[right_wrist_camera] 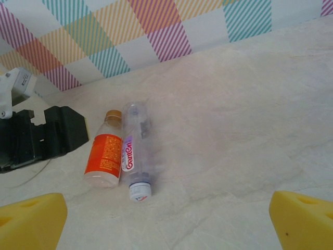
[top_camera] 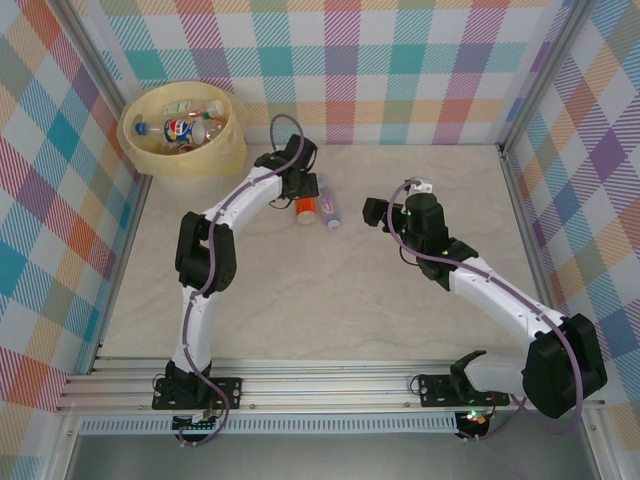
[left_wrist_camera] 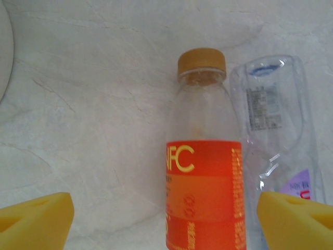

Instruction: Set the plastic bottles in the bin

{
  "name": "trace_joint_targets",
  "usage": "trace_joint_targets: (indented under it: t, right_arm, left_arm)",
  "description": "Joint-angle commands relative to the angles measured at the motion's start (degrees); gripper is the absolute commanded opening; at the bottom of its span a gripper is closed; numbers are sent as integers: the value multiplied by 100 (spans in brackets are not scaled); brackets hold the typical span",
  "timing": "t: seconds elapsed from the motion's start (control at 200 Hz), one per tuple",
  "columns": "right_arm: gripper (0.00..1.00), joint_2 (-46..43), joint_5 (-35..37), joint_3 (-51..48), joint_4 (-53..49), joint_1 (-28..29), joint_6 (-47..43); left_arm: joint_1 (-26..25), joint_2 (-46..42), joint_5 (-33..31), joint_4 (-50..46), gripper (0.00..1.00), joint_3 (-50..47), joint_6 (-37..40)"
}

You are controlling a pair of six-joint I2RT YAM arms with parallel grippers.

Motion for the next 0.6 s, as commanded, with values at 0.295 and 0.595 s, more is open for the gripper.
trace_joint_targets:
  t: [0.295, 0.595]
  right_arm:
    - [100, -23, 6, 48, 20, -45, -55]
    - [100, 85, -87, 167, -50, -46, -59]
  left_arm:
    - [212, 690, 682, -16, 84, 495, 117]
    - [328, 1073, 990, 27, 81, 521, 87]
